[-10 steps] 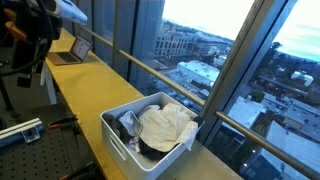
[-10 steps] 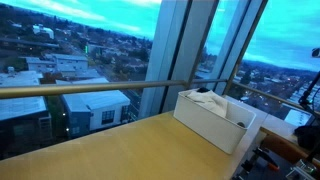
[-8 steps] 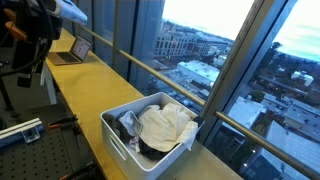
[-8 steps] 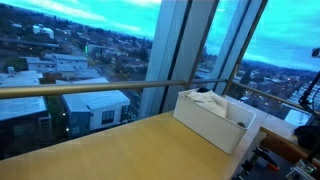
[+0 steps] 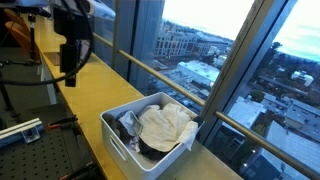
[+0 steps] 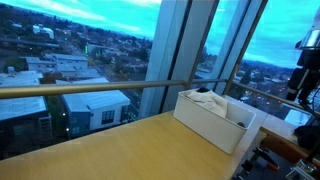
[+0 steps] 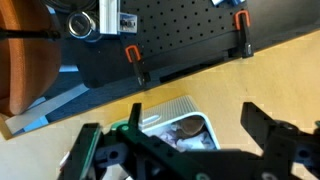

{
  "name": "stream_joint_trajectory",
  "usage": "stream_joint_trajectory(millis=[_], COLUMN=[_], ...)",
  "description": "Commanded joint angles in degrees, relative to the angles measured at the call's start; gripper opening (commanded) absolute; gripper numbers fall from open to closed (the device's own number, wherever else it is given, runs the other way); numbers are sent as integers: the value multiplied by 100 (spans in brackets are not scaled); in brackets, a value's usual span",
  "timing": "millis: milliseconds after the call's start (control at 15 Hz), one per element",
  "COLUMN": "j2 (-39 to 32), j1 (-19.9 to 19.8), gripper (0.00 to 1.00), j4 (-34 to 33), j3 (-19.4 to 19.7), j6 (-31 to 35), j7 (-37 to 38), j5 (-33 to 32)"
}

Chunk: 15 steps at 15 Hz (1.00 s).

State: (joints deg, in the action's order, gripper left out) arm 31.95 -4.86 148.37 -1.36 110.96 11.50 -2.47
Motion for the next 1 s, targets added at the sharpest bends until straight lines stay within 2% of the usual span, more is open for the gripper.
stream_joint_trajectory(millis=[0, 533, 800, 933], j2=[-1161, -3434, -4830, -5505], j1=[-112, 62, 225, 170], gripper=[100, 100, 100, 100], j4=[-1062, -3595, -4871, -5522], j3=[212, 200, 256, 229], j6=[320, 390, 498, 533], j7=[-229, -124, -113, -152], j5=[-120, -200, -374, -419])
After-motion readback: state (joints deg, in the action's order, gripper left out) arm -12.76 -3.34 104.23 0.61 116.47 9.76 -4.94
